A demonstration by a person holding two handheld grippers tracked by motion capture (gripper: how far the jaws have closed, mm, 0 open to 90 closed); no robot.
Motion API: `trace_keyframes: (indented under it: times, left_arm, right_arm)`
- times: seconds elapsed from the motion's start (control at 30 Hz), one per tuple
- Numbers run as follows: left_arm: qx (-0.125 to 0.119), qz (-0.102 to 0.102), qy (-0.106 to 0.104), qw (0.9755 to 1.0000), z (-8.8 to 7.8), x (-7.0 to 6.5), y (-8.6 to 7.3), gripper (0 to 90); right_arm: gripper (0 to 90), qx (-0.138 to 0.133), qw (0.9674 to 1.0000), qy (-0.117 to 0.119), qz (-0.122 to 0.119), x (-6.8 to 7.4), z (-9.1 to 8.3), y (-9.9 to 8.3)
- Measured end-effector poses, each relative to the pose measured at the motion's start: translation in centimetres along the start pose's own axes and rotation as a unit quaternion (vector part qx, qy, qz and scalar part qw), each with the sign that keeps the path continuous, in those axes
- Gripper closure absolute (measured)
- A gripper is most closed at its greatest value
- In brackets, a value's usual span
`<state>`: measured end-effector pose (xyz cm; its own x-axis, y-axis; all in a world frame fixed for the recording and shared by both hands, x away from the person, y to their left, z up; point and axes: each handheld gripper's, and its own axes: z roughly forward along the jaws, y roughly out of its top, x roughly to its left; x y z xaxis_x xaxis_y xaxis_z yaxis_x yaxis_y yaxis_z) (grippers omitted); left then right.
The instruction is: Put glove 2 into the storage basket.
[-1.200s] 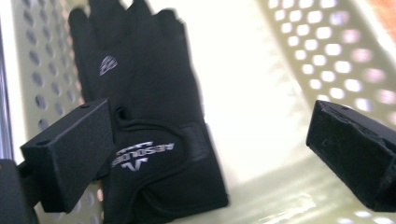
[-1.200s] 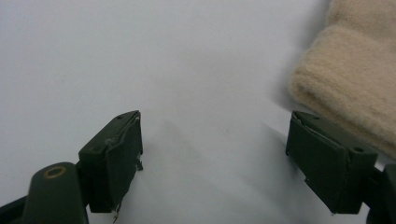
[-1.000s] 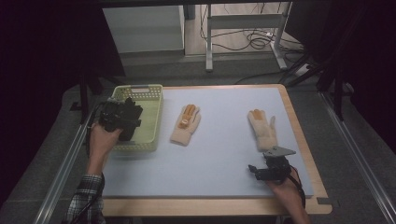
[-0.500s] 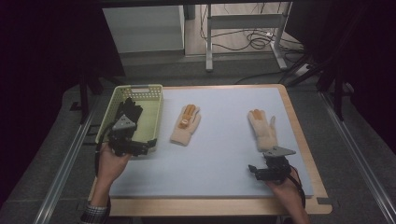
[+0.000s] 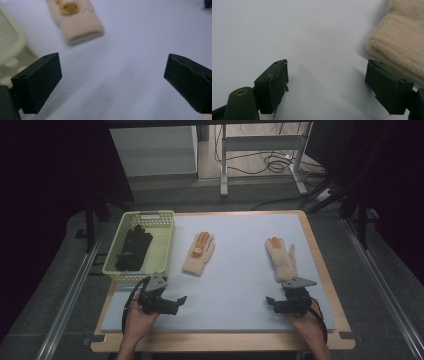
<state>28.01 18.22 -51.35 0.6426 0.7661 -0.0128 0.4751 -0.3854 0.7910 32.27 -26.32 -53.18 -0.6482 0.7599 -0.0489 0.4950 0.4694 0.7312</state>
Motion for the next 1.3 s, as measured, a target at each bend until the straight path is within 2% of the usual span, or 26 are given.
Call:
trace_keyframes:
  times: [0.1,0.2,0.37,0.43,0.53,0.8,0.87,0.93,1.03,1.13,1.3]
  left_arm:
    - [0.025,0.008,0.011,0.9996,1.0,-0.2,-0.7,2.0]
    - [0.036,0.006,0.011,0.9993,1.8,-0.2,-1.4,2.0]
    - [0.063,0.01,0.026,0.9977,3.0,-0.2,-2.4,2.0]
    - [0.059,-0.009,0.022,0.998,3.0,0.2,-2.5,2.1]
    - [0.068,-0.027,0.008,0.9973,3.2,0.6,-2.4,2.4]
    - [0.066,-0.028,0.009,0.9974,3.2,0.6,-2.5,2.3]
    - [0.066,-0.029,0.009,0.9973,3.2,0.6,-2.5,2.3]
    - [0.066,-0.028,0.009,0.9974,3.2,0.6,-2.5,2.3]
    - [0.066,-0.028,0.009,0.9974,3.2,0.6,-2.5,2.3]
    - [0.066,-0.028,0.008,0.9974,3.2,0.6,-2.5,2.3]
    - [0.067,-0.03,0.008,0.9973,3.2,0.6,-2.5,2.3]
  right_arm:
    - [18.6,0.0,1.0,0.0,0.0,0.0,0.0,0.0]
    - [18.6,0.0,1.0,0.0,0.0,0.0,0.0,0.0]
    - [18.0,0.0,1.0,-0.002,0.0,0.0,0.0,0.0]
    - [18.1,0.0,1.0,-0.002,0.001,0.0,0.0,0.0]
    - [18.5,0.0,1.0,-0.002,0.0,0.0,0.0,0.0]
    - [26.8,-0.004,0.9999,0.007,0.008,0.1,-0.4,-0.1]
    - [31.7,-0.001,0.9998,0.015,0.014,0.0,-0.8,-0.1]
    - [37.2,-0.011,0.9997,0.013,0.016,-0.2,-1.7,0.2]
    - [45.6,-0.032,0.9993,-0.008,0.016,-1.1,-3.3,1.1]
    - [52.3,-0.039,0.9986,-0.021,0.029,-2.7,-4.0,2.1]
    - [55.1,-0.034,0.9978,-0.044,0.035,-5.5,-3.4,4.2]
